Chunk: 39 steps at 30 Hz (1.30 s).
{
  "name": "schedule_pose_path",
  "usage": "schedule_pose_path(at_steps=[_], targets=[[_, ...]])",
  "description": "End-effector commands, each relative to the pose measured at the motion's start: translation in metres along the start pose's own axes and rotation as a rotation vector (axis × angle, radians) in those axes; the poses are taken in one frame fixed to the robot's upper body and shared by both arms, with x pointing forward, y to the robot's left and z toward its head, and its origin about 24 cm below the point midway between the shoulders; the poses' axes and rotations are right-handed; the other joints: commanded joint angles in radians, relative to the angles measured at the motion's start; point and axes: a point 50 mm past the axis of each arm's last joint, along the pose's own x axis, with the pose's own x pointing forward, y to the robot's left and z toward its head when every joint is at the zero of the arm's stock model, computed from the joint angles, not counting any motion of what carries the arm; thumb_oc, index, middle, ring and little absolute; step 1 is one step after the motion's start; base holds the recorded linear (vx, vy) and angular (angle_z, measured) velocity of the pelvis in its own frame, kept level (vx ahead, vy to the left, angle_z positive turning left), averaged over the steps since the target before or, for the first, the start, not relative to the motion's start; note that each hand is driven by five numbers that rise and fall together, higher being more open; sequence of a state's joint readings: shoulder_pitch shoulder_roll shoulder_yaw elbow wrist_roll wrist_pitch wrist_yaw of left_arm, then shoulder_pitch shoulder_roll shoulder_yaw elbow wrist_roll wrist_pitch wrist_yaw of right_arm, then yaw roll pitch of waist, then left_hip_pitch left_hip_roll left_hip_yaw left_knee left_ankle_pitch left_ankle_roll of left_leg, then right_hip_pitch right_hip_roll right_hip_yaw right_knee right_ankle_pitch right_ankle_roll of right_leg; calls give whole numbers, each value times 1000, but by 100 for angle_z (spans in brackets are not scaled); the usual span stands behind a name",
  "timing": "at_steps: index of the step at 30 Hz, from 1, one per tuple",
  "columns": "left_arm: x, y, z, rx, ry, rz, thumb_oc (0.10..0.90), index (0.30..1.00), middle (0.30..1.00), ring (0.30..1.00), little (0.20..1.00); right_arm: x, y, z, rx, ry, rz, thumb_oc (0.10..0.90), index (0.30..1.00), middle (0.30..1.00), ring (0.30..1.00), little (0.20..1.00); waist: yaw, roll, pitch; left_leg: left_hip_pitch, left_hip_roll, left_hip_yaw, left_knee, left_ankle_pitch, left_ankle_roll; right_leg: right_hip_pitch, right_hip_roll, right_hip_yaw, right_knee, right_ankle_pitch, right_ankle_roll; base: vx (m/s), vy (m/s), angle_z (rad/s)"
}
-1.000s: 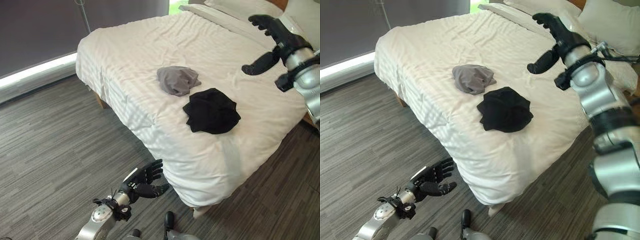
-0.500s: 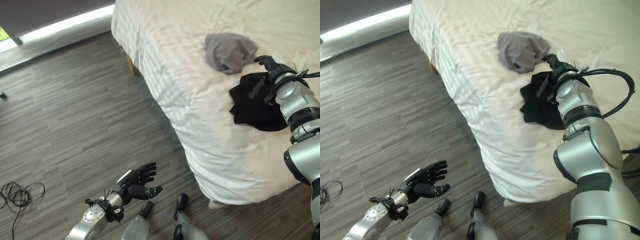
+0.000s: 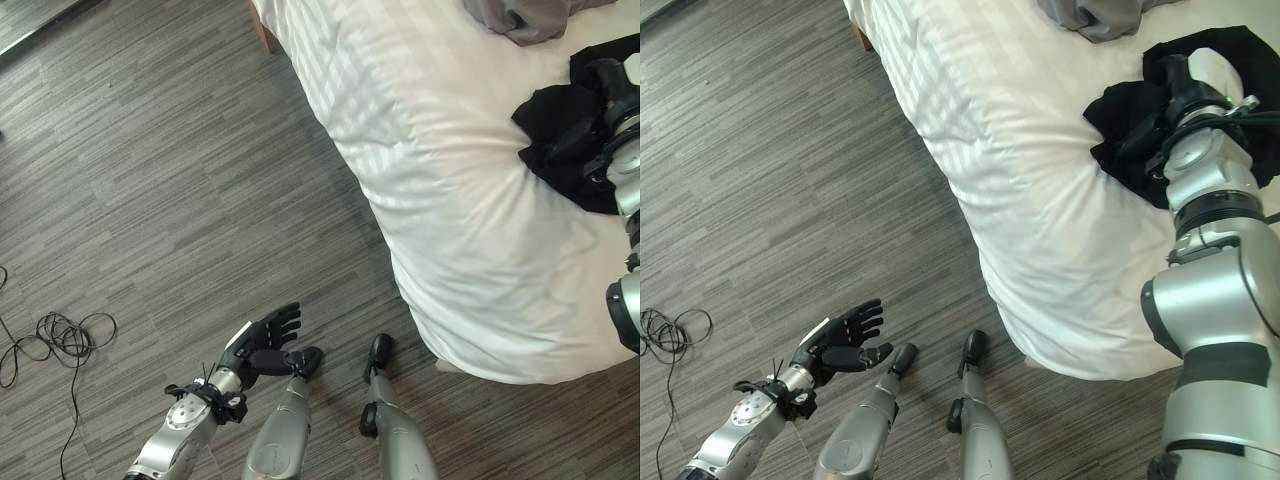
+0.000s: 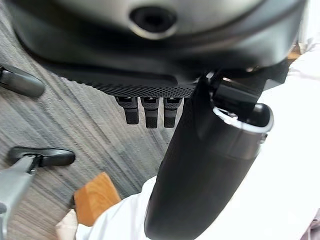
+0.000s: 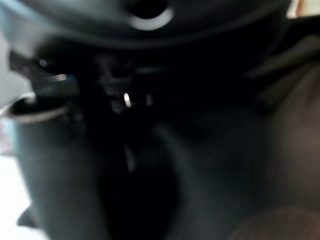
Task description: Pick up bed clothes into laundry basket.
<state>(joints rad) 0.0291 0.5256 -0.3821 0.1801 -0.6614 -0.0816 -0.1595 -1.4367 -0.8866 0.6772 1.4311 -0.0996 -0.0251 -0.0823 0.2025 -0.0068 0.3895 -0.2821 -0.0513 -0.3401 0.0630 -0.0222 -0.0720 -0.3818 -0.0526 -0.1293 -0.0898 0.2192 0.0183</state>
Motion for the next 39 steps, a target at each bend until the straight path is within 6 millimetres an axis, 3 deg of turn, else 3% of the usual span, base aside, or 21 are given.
schedule_pose_path(at_steps=[1, 3, 6, 8, 9, 10, 12, 13, 15, 20, 21, 22, 23, 24, 25, 28, 29, 30, 32, 35, 39], targets=[[-3, -14, 33, 68, -161, -79, 800, 900, 900, 900, 900, -9, -58, -60, -152, 222, -147, 800, 900, 900, 900, 900, -17, -2, -15, -27, 29, 30, -77, 100, 16, 44, -39, 58, 55, -96, 88, 0, 0, 0], [0, -16, 36, 87, -164, -96, 800, 900, 900, 900, 900, -19, -83, -86, -160, 304, -207, 800, 900, 900, 900, 900, -25, -10, -19, -21, 30, 33, -82, 96, 14, 50, -42, 54, 53, -97, 91, 0, 0, 0], [1, -14, 36, 98, -159, -94, 800, 900, 900, 900, 900, -26, -92, -103, -139, 350, -217, 800, 900, 900, 900, 900, -33, -18, -19, -15, 31, 33, -87, 96, 14, 54, -44, 53, 50, -97, 91, 1, -1, 1], [1, -12, 36, 100, -156, -81, 800, 900, 900, 900, 900, -27, -87, -108, -145, 361, -203, 800, 900, 900, 900, 900, -39, -22, -15, -13, 32, 36, -91, 96, 15, 52, -44, 56, 49, -95, 91, 0, 0, 0], [2, -11, 35, 94, -156, -64, 800, 900, 900, 900, 900, -26, -73, -111, -109, 357, -168, 585, 578, 578, 578, 578, -47, -23, -6, -14, 32, 41, -90, 97, 16, 48, -44, 61, 51, -92, 91, 0, 0, 0], [1, -10, 34, 96, -154, -64, 800, 900, 900, 900, 900, -26, -72, -112, -108, 359, -167, 400, 300, 300, 300, 300, -46, -25, -6, -14, 32, 42, -89, 97, 16, 48, -44, 61, 51, -92, 91, 0, 0, 0], [2, -12, 33, 81, -164, -56, 800, 900, 900, 900, 900, -33, -36, -135, -21, 403, -87, 400, 300, 300, 300, 300, -47, -14, 5, -20, 29, 42, -86, 99, 19, 45, -46, 66, 52, -91, 90, -11, 1, -4], [1, -11, 33, 84, -161, -56, 800, 900, 900, 900, 900, -34, -34, -137, -20, 406, -85, 400, 300, 300, 300, 300, -45, -17, 4, -20, 28, 42, -86, 99, 19, 45, -46, 66, 51, -91, 90, -13, 15, -4], [2, -10, 33, 71, -170, -37, 800, 900, 900, 900, 900, -37, -11, -144, 28, 410, -40, 400, 300, 300, 300, 300, -52, -14, 11, -19, 28, 45, -87, 100, 21, 44, -45, 69, 52, -92, 90, 0, 0, 0], [0, -8, 29, 39, -175, 0, 800, 900, 900, 900, 900, -71, 84, -179, 52, 506, 184, 400, 300, 300, 300, 300, -48, -1, 26, -20, 22, 45, -76, 98, 26, 53, -46, 66, 55, -96, 89, -7, 3, -2], [0, -7, 28, 38, -172, 4, 800, 900, 900, 900, 900, -77, 101, -181, 42, 507, 231, 400, 300, 300, 300, 300, -46, -2, 27, -19, 21, 44, -75, 97, 27, 55, -47, 65, 54, -97, 89, -5, 2, -4], [0, -7, 28, 38, -171, 4, 800, 900, 900, 900, 900, -77, 101, -181, 42, 507, 231, 400, 300, 300, 300, 300, -45, -2, 26, -19, 21, 44, -75, 97, 27, 55, -47, 65, 54, -97, 89, -13, 9, -4], [0, -6, 28, 35, -178, 16, 800, 900, 900, 900, 900, -90, 133, -180, 1, 476, 324, 400, 300, 300, 300, 300, -49, 3, 29, -18, 21, 45, -76, 96, 27, 58, -49, 65, 54, -97, 90, 0, 0, 0], [0, -6, 27, 36, -177, 16, 800, 900, 900, 900, 900, -91, 134, -180, 1, 477, 325, 400, 300, 300, 300, 300, -48, 1, 28, -18, 21, 45, -76, 96, 27, 58, -49, 65, 53, -98, 90, 0, 0, 0], [1, -2, 30, 38, -194, 42, 800, 900, 900, 900, 900, -108, 172, -174, 4, 421, 424, 400, 300, 300, 300, 300, -59, 0, 32, -13, 22, 50, -77, 95, 28, 60, -50, 68, 56, -98, 91, -17, 28, -4], [1, 4, 33, 46, -211, 70, 800, 900, 900, 900, 900, -134, 210, -170, 91, 401, 520, 400, 300, 300, 300, 300, -75, -7, 31, 0, 26, 64, -76, 88, 28, 63, -48, 78, 62, -102, 91, -15, 27, -4], [1, 4, 33, 46, -210, 70, 800, 900, 900, 900, 900, -135, 210, -170, 92, 402, 521, 400, 300, 300, 300, 300, -74, -8, 31, 0, 26, 64, -76, 88, 28, 64, -48, 79, 62, -103, 91, -10, 27, -13], [1, 7, 38, 60, -227, 82, 800, 900, 900, 900, 900, -153, 229, -170, 136, 401, 579, 400, 300, 300, 300, 300, -85, -11, 23, 13, 28, 70, -75, 82, 28, 70, -47, 84, 70, -110, 90, 2, 27, -18], [1, 16, 48, 87, -258, 107, 800, 900, 900, 900, 900, -170, 241, -175, 180, 408, 615, 400, 300, 300, 300, 300, -101, -11, 8, 35, 32, 77, -75, 76, 27, 80, -49, 88, 91, -128, 89, 4, 32, -22], [2, 27, 59, 104, -291, 145, 800, 900, 900, 900, 900, -185, 235, -193, 282, 459, 583, 400, 300, 300, 300, 300, -124, -1, -20, 87, 35, 77, -79, 65, 27, 106, -58, 87, 137, -166, 86, 34, 25, -7], [-5, 44, 67, 123, -319, 213, 800, 900, 900, 900, 900, -175, 202, -203, 619, 482, 350, 400, 300, 300, 300, 300, -153, 6, -81, 163, 35, 88, -79, 37, 27, 172, -58, 86, 141, -187, 86, 73, 0, 0]])
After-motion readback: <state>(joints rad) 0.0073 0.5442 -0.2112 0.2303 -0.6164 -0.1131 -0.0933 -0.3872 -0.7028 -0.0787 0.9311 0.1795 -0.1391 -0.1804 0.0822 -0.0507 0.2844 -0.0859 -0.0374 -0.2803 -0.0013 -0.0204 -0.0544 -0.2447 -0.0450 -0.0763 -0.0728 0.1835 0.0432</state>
